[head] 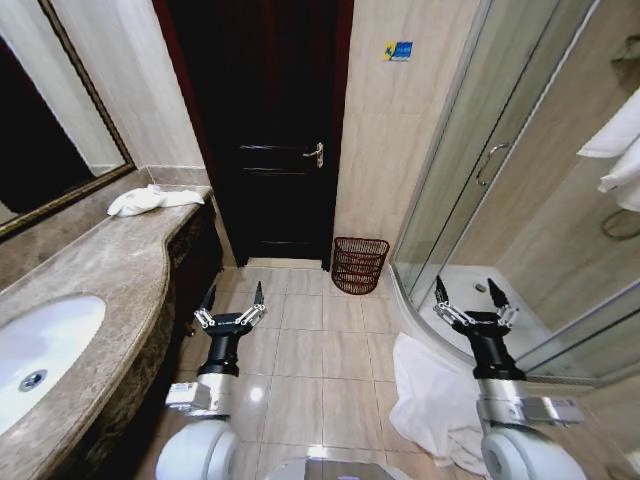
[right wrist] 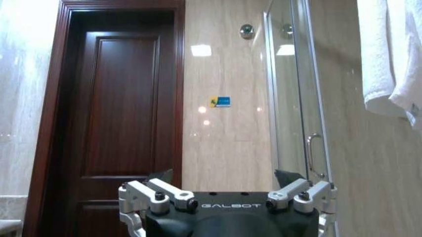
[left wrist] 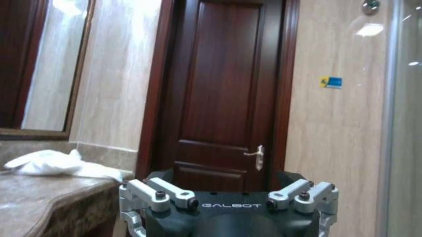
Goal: Discard the used towel into the hamper.
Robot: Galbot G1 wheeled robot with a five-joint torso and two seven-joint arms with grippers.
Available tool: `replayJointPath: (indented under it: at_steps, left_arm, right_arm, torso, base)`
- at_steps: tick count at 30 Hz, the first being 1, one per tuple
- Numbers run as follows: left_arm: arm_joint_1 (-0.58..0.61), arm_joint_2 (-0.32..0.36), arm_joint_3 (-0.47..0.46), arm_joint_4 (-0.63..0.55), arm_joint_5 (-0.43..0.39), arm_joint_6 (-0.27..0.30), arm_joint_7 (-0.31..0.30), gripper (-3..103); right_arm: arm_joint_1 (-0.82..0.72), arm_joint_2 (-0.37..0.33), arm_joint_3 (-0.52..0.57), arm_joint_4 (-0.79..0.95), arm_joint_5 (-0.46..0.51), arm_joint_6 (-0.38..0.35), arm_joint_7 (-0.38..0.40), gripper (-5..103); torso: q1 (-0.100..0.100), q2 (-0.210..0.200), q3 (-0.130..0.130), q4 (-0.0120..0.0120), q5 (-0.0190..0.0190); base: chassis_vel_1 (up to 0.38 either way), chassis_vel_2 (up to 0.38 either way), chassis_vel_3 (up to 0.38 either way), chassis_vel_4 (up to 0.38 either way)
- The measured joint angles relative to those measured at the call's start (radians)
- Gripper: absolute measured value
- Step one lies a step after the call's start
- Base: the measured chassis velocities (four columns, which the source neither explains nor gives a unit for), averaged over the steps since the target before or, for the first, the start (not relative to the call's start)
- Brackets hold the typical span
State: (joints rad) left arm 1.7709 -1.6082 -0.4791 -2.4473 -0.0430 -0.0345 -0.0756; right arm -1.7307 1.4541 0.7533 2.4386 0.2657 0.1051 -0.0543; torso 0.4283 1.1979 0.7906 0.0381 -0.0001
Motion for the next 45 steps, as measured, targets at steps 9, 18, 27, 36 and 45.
replayJointPath:
  at_steps: [9, 18, 27, 36, 45]
  left_arm:
    - [0.003, 0.000, -0.029, -0.014, 0.006, -0.013, 0.045, 100]
    - [0.010, 0.000, -0.055, -0.032, 0.006, -0.045, 0.092, 100]
    - [0.015, 0.000, -0.038, -0.028, 0.008, -0.052, 0.087, 100]
    - [0.009, 0.000, -0.031, -0.018, -0.012, -0.067, 0.091, 98]
    - [0.007, 0.000, -0.012, 0.001, -0.008, -0.075, 0.095, 100]
  right_arm:
    - [0.003, -0.003, 0.004, -0.018, -0.001, 0.046, -0.002, 100]
    - [-0.032, -0.009, 0.023, -0.024, 0.035, 0.058, 0.013, 100]
    - [-0.037, -0.013, 0.022, -0.007, 0.042, 0.052, 0.014, 100]
    - [-0.036, -0.009, 0.022, -0.006, 0.034, 0.038, 0.003, 100]
    - [-0.028, 0.000, 0.007, -0.003, 0.036, 0.031, -0.015, 100]
  torso:
    - [0.000, 0.000, 0.000, 0.0000, 0.0001]
    - [0.000, 0.000, 0.000, 0.0000, 0.0001]
    - [0.000, 0.000, 0.000, 0.0000, 0.0001]
    - [0.000, 0.000, 0.000, 0.0000, 0.0001]
    - [0.000, 0.000, 0.000, 0.0000, 0.0001]
  base:
    - [0.000, 0.000, 0.000, 0.000]
    - [0.000, 0.000, 0.000, 0.000]
    - [0.000, 0.000, 0.000, 0.000]
    - [0.000, 0.000, 0.000, 0.000]
    - [0.000, 0.000, 0.000, 0.000]
